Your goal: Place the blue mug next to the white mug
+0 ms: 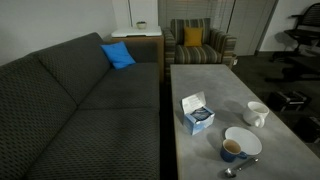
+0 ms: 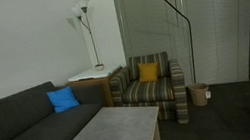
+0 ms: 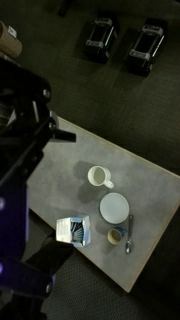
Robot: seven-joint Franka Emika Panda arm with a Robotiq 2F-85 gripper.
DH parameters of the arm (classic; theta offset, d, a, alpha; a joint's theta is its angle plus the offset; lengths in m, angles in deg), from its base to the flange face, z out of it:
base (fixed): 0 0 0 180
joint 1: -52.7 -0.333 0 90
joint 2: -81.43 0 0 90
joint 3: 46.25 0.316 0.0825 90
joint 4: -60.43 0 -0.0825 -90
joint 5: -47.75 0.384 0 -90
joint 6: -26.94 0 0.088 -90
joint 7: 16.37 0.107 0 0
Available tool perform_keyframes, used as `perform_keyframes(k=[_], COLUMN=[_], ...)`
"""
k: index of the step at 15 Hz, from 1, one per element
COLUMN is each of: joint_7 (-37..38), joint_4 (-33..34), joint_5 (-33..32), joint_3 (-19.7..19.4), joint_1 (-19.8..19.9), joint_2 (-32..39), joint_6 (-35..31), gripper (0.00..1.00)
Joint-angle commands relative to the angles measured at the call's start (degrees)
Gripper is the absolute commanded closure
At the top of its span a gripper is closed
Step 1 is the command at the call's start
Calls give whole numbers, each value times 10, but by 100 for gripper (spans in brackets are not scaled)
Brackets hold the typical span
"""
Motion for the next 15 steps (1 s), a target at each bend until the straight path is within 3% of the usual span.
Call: perform_keyframes(k=[1,6,15], joint_7=[-3,-3,-42], joint_4=[1,-1,3], joint_5=[4,9,48], joint_3=[8,21,41], joint_1=[10,-3,-25], joint_2=[-2,21,135], joint_6=[0,-17,-32], gripper=[0,0,0])
